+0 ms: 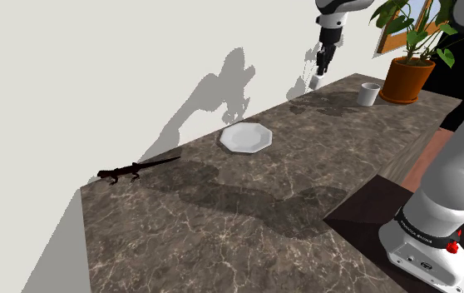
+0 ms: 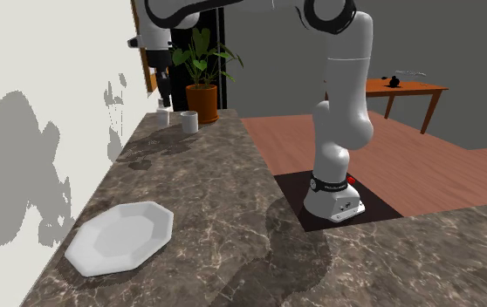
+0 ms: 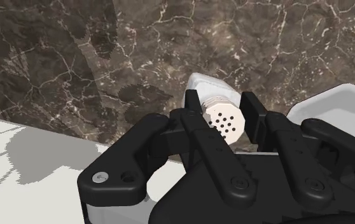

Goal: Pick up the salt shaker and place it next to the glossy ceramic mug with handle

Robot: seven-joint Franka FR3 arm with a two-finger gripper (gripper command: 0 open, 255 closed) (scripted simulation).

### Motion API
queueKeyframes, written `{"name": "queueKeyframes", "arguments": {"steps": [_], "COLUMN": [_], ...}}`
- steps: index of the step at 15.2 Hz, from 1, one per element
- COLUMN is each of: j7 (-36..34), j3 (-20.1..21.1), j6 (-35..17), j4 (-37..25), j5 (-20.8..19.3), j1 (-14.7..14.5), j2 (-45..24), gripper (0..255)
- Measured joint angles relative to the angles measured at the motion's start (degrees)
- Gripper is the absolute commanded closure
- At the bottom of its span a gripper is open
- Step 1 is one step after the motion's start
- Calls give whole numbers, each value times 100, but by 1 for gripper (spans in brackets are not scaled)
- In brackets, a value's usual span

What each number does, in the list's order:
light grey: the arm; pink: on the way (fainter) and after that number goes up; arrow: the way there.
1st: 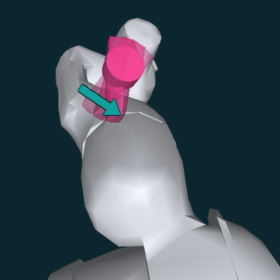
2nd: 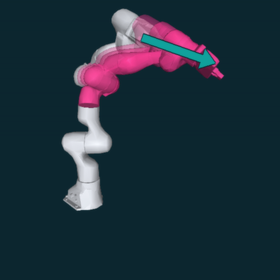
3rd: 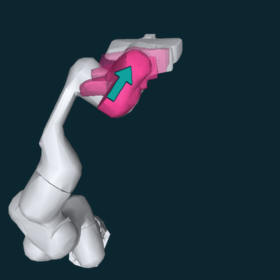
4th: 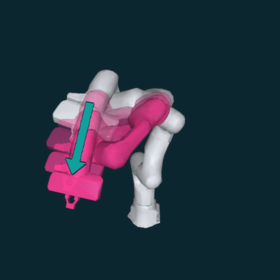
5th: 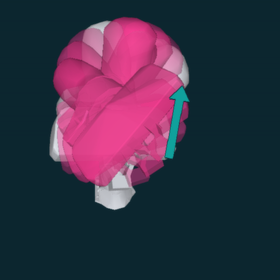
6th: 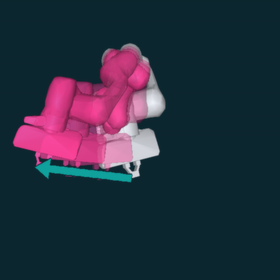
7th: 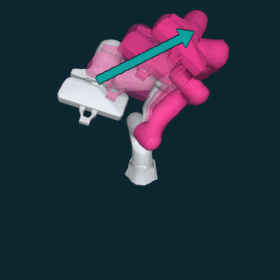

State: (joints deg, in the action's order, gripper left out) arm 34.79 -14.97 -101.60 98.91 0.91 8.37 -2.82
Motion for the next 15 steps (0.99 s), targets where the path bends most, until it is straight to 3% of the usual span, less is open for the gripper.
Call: {"name": "queueKeyframes", "arguments": {"steps": [8,15], "j7": [1084,1888], "j3": [-417,-564], "j6": [295,1072], "j4": [-1310,-3508], "j5": [374,892], "j1": [665,1564], "j2": [-1084,-2585], "gripper": [255,255]}}
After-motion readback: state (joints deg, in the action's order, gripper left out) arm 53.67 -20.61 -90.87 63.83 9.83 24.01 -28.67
